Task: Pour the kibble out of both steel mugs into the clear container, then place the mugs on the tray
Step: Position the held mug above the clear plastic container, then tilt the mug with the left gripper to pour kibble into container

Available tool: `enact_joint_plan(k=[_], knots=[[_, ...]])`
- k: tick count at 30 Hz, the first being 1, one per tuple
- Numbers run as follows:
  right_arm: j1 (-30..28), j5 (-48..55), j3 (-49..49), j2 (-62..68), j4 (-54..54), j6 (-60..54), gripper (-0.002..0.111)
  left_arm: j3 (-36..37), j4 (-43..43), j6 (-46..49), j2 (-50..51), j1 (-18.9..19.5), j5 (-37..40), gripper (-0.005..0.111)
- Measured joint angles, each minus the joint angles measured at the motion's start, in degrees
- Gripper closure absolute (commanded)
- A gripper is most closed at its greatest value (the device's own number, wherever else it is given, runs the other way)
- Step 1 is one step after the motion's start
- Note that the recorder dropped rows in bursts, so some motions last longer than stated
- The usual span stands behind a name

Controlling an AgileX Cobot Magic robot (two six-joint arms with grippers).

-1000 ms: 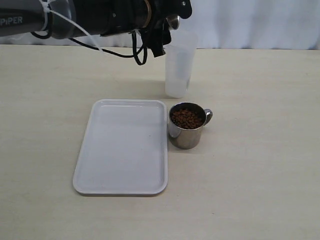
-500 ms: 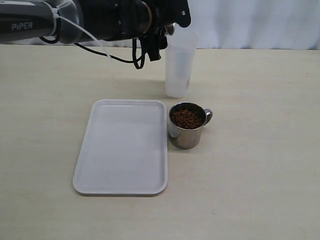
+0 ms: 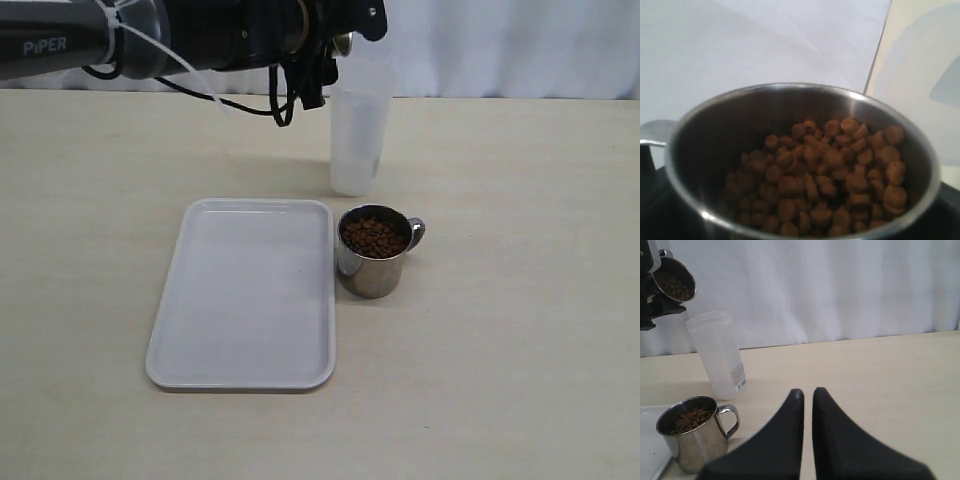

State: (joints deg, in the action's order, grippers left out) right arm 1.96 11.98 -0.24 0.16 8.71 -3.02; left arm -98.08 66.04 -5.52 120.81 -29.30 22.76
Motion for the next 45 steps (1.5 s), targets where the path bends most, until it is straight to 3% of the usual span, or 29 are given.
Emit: enact_joint_plan(k=[45], knots=[[0.0, 0.0, 0.0, 0.0, 0.0, 0.0, 0.103, -0.5, 8.9, 1.2, 2.1, -2.1, 2.3, 0.107]])
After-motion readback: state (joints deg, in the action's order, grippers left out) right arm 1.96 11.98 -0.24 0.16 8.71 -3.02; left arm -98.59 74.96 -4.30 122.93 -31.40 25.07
